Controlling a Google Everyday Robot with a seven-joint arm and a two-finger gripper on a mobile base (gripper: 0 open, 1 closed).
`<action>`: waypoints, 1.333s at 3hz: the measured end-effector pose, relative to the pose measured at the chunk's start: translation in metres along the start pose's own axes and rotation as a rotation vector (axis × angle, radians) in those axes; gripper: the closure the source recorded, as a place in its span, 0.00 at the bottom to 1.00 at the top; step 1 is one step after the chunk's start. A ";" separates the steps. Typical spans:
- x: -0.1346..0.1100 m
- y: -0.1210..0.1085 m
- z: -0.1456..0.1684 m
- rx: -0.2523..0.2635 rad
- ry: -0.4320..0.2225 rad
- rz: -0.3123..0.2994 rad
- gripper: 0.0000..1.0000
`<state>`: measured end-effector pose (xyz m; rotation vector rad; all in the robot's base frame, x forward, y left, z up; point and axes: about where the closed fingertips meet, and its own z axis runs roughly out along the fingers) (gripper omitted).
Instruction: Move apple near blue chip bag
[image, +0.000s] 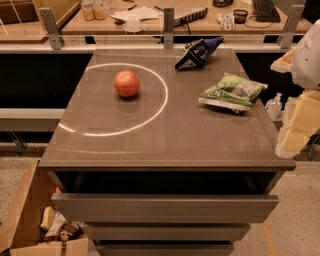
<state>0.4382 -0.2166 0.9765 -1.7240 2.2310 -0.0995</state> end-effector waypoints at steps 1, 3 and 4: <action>0.000 0.000 0.000 0.000 0.000 0.000 0.00; -0.007 0.009 0.022 -0.038 -0.239 0.151 0.00; -0.007 0.027 0.059 -0.058 -0.418 0.283 0.00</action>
Offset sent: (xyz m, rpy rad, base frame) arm 0.0009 0.0120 0.0008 0.2837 -0.0285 -0.0012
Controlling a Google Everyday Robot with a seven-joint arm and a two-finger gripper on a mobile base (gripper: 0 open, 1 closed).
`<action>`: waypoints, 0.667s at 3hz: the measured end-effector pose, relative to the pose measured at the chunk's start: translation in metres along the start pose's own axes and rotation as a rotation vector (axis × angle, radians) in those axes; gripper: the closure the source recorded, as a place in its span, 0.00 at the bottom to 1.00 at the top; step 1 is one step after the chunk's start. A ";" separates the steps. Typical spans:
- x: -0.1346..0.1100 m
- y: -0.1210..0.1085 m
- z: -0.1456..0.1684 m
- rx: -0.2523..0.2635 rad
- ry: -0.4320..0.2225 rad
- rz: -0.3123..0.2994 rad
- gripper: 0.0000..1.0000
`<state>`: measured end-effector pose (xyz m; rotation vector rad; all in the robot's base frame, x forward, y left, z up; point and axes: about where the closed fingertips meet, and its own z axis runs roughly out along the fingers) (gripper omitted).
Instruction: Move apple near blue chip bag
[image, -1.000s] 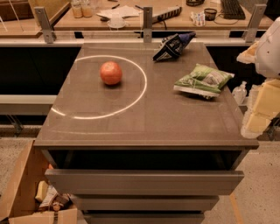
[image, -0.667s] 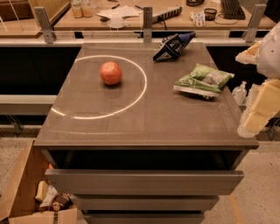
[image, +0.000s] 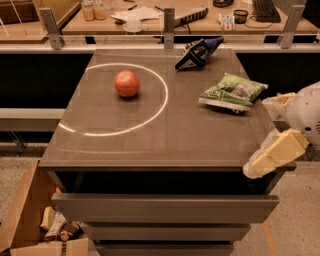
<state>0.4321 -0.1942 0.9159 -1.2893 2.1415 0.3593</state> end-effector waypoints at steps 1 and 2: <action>-0.007 0.016 0.028 0.010 -0.191 0.070 0.00; -0.055 0.022 0.038 0.097 -0.447 0.100 0.00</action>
Offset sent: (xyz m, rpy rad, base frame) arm 0.0450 0.0938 0.0572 0.7589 -0.4429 -0.2717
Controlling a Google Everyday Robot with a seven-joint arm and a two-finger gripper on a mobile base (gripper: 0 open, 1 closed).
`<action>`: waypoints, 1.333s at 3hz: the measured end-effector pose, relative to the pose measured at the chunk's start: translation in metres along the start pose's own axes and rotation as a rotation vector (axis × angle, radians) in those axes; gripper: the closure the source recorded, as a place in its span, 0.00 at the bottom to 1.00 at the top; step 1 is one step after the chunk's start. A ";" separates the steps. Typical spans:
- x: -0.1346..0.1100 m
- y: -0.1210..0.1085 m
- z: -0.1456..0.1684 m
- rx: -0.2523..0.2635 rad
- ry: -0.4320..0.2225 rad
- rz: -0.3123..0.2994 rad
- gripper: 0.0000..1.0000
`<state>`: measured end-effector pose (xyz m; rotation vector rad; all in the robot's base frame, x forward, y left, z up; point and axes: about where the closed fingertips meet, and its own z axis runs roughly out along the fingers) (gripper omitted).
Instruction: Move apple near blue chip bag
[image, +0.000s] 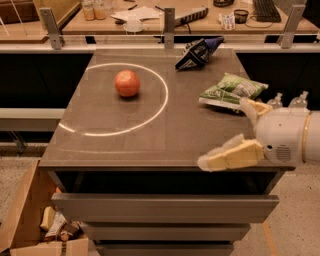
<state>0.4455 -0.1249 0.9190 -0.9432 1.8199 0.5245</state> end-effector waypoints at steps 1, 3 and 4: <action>-0.021 0.001 0.006 0.010 -0.038 0.007 0.00; -0.020 0.003 0.028 0.042 -0.052 0.021 0.00; -0.027 -0.003 0.061 0.112 -0.092 0.039 0.00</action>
Offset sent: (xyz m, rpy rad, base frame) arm 0.0077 0.0138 0.0182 0.0377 -0.0305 -0.0125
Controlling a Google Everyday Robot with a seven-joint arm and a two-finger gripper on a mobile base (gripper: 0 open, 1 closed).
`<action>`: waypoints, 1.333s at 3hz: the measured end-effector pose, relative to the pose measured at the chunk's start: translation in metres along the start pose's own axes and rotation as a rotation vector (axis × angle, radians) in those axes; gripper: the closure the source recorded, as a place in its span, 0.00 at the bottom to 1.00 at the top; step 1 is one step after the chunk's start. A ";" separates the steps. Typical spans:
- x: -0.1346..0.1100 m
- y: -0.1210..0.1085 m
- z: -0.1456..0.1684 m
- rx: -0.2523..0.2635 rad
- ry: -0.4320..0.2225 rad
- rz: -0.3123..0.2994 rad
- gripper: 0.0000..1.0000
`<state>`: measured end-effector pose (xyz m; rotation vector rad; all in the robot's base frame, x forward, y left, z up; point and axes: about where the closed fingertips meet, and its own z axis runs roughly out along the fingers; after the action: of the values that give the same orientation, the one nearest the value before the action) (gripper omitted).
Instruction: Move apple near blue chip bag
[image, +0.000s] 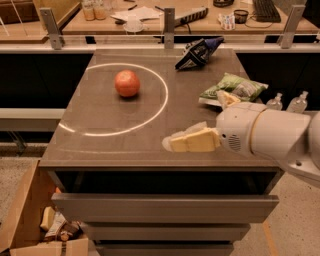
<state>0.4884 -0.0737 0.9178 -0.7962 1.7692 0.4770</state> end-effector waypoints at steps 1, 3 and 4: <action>0.005 -0.019 0.053 0.078 -0.054 -0.016 0.00; -0.003 -0.060 0.154 0.112 -0.132 -0.080 0.00; -0.013 -0.071 0.185 0.096 -0.148 -0.086 0.00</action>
Offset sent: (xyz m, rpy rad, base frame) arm 0.1469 0.0614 -0.0555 -0.0024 -0.1973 -0.0792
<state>0.6664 0.0031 0.8727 -0.7474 1.6018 0.3814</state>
